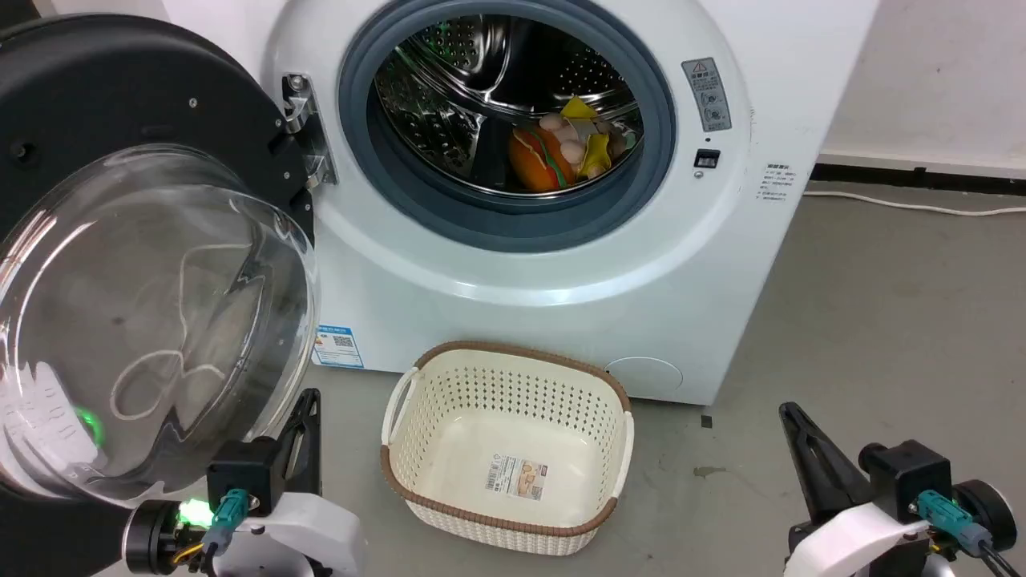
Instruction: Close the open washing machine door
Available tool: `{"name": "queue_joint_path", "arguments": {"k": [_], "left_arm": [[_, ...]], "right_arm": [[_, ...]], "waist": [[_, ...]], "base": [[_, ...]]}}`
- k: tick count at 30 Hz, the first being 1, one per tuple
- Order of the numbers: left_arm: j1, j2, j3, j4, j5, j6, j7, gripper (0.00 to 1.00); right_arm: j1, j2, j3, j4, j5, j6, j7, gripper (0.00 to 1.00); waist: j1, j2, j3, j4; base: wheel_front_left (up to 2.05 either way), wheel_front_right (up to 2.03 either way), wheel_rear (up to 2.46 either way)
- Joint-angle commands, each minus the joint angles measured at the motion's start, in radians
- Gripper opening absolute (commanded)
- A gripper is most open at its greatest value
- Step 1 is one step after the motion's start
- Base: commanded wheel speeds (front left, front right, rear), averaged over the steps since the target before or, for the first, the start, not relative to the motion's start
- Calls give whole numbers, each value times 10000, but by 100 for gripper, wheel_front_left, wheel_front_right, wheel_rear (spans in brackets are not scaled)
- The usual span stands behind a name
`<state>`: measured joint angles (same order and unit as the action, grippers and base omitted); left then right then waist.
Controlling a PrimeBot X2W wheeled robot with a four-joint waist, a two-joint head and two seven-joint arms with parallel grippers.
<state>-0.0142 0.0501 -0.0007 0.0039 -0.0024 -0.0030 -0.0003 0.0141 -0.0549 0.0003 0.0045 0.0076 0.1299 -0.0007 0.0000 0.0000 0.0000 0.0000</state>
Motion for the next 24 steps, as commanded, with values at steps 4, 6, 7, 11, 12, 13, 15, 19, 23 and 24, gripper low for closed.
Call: {"name": "queue_joint_path", "arguments": {"k": [4,6,7,11,12,13,15,19,23,24], "left_arm": [[142,1,7,-39,24,30,3,0],[142,1,7,-39,24,30,3,0],[142,1,7,-39,24,30,3,0],[142,1,7,-39,24,30,3,0],[142,1,7,-39,24,30,3,0],[142,1,7,-39,24,30,3,0],[142,1,7,-39,24,30,3,0],[142,1,7,-39,24,30,3,0],[142,1,7,-39,24,30,3,0],[142,1,7,-39,24,30,3,0]], "right_arm": [[-141,47,-3,-45,-76,8,7,0],[-141,47,-3,-45,-76,8,7,0],[-141,47,-3,-45,-76,8,7,0],[-141,47,-3,-45,-76,8,7,0],[-141,47,-3,-45,-76,8,7,0],[-141,47,-3,-45,-76,8,7,0],[-141,47,-3,-45,-76,8,7,0],[-141,47,-3,-45,-76,8,7,0],[-141,47,-3,-45,-76,8,7,0],[-141,47,-3,-45,-76,8,7,0]], "waist": [[0,0,0,0],[0,0,0,0],[0,0,0,0],[0,0,0,0],[0,0,0,0],[0,0,0,0],[0,0,0,0],[0,0,0,0],[0,0,0,0],[0,0,0,0]], "base": [[0,0,0],[0,0,0],[0,0,0],[0,0,0],[0,0,0],[0,0,0],[0,0,0],[0,0,0],[0,0,0],[0,0,0]]}}
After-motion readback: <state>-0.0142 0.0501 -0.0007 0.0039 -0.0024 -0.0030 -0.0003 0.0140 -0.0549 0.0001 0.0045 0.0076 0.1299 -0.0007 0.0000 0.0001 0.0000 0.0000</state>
